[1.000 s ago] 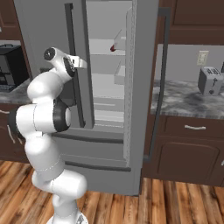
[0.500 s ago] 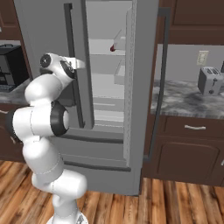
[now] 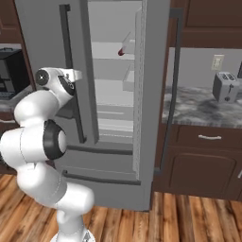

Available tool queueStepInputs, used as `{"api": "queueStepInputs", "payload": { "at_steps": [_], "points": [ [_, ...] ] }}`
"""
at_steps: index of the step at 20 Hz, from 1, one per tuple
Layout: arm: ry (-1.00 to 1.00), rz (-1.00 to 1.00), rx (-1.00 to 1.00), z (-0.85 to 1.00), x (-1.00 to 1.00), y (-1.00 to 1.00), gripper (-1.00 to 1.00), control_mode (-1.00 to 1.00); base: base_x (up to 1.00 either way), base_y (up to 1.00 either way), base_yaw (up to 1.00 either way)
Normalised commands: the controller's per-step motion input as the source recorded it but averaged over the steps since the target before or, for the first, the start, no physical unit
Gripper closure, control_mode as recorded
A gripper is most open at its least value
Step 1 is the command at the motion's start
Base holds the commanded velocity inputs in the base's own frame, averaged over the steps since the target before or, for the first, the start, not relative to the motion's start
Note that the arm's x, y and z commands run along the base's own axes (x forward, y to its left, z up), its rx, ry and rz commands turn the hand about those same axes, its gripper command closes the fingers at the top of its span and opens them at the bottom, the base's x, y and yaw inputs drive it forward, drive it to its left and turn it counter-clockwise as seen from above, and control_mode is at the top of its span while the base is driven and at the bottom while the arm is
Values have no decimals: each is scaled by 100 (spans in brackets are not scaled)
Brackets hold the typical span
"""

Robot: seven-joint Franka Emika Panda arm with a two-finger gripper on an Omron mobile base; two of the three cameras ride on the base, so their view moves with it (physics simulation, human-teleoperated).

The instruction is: Move the hot dog bun to the plate on the dining table and place the condiment next to that plate. Then navigate to the fridge and take the sausage and place it on the plate as well.

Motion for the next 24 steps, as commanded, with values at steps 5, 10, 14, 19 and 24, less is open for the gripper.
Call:
{"api": "queueStepInputs", "payload": {
  "at_steps": [5, 10, 14, 19, 24],
  "points": [
    [5, 11, 11, 43, -88, 100, 100, -100, 0, 0, 0],
    [6, 10, 11, 48, -93, 100, 100, -100, 0, 0, 0],
    [6, 9, 7, 45, -96, 100, 100, -100, 0, 0, 0],
    [2, 3, 1, 34, -92, 100, 100, -100, 0, 0, 0],
    [4, 0, 0, 27, -82, 100, 100, -100, 0, 0, 0]
  ]
}}
